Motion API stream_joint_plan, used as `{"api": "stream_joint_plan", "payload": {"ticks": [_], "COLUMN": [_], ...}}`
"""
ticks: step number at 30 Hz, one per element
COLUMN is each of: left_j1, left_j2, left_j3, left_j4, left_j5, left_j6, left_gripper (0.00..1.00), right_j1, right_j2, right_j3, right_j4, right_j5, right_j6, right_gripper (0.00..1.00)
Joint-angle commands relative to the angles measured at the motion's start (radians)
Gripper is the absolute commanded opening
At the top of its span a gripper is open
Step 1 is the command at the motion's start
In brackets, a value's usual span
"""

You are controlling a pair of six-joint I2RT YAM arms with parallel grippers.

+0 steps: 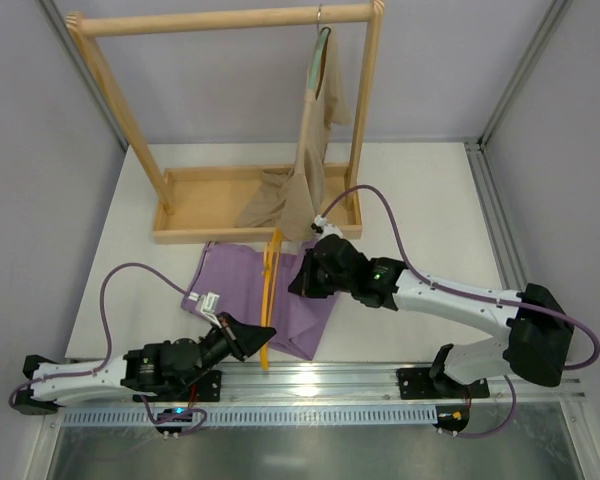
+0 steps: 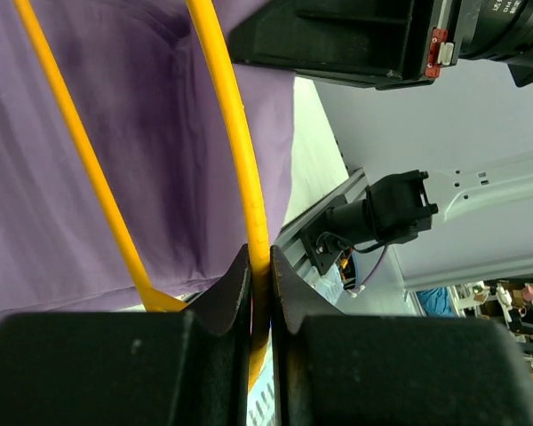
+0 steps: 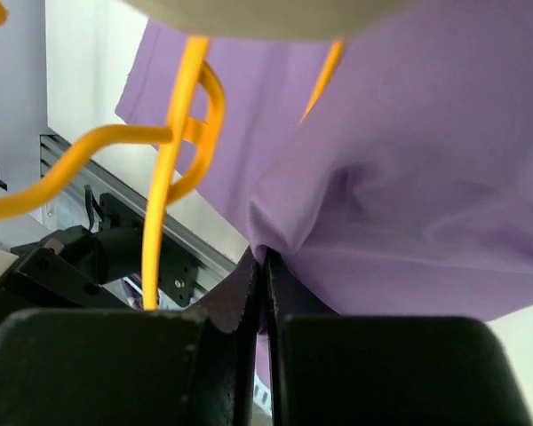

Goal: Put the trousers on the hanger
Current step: Place trousers on hanger

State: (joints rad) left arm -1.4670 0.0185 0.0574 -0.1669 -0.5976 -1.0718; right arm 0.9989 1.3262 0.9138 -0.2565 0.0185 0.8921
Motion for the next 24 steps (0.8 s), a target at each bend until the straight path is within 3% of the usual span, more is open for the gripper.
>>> {"api": "stream_joint_plan", "payload": {"ticks": [1, 5, 19, 22, 24], "left_j1": [-0.006, -0.006, -0.006, -0.006, -0.006], "left_j2": [0.008, -0.064, -0.042, -0.048, -0.049], "left_j3": [-0.011, -0.031, -0.079, -0.083, -0.083], "left_j4": [-0.115, -0.149, -0.118, -0.131, -0.149], "left_j5": [-0.025, -0.025, 0.001, -0.010, -0.013], "left_j6": [-0.043, -0.050, -0.063, -0.074, -0.085], "left_gripper": [0.00, 0.00, 0.00, 0.00, 0.00], "right_j1": [0.043, 0.067, 0.075, 0.076, 0.076], "right_j2": [0.059, 0.129, 0.274, 0.272, 0.278], "right_j3": [0.080, 0.103, 0.086, 0.034, 0.036], "right_j4": [0.128, 0.163, 0.433, 0.555, 0.576], "right_j5": [0.041, 0.077, 0.074, 0.051, 0.012], "right_j6": [0.037, 0.060, 0.249, 0.281, 0.275], "right_gripper": [0.04, 0.05, 0.07, 0.12, 0.23]}}
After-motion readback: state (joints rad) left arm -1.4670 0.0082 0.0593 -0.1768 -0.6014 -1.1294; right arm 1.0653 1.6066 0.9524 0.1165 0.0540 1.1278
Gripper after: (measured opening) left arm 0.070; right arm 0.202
